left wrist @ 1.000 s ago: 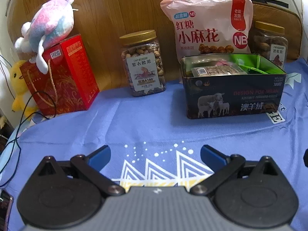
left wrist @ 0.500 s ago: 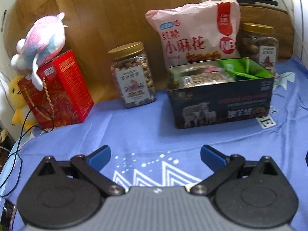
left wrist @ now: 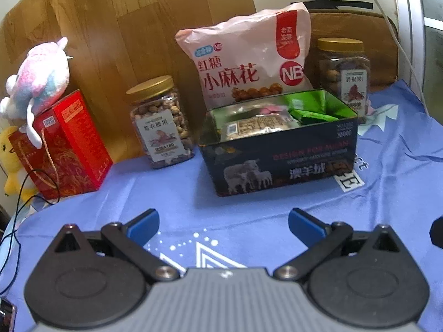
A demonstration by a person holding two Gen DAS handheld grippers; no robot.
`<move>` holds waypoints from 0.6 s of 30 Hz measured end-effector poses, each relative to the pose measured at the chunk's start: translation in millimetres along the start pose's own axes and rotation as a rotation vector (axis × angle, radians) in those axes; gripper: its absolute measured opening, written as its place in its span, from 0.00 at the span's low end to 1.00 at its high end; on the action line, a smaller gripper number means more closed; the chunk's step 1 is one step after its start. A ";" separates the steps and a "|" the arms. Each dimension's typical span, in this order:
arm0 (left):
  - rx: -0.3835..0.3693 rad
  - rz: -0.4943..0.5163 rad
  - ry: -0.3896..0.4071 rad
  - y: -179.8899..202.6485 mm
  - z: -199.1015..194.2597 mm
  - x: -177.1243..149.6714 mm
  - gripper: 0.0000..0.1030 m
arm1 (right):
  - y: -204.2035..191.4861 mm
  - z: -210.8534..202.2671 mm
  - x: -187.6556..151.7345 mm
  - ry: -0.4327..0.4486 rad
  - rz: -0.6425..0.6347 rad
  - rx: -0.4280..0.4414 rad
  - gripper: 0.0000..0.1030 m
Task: Organize snacks
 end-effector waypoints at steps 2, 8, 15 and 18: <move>0.004 -0.006 -0.011 -2.2 0.2 -3.5 1.00 | -0.7 0.5 -0.6 -0.004 0.000 0.004 0.48; 0.031 -0.038 -0.017 -17.1 -4.5 -7.9 1.00 | -11.0 5.9 -3.7 -0.020 -0.012 0.039 0.48; 0.028 -0.064 -0.002 -26.2 -11.8 -6.8 1.00 | -21.0 4.9 -4.7 -0.020 -0.035 0.052 0.48; 0.020 -0.068 -0.006 -27.2 -11.7 -7.3 1.00 | -21.8 4.5 -5.1 -0.021 -0.036 0.052 0.48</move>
Point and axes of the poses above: each gripper's, at about its wrist camera, not at the fingertips, and z roughly the way its jaws point, y to its right, x to its top, the point moved 2 cm from there along z, roughly the way its jaws point, and after that the axes turned 9 degrees about -x, right-handed, at the moved point
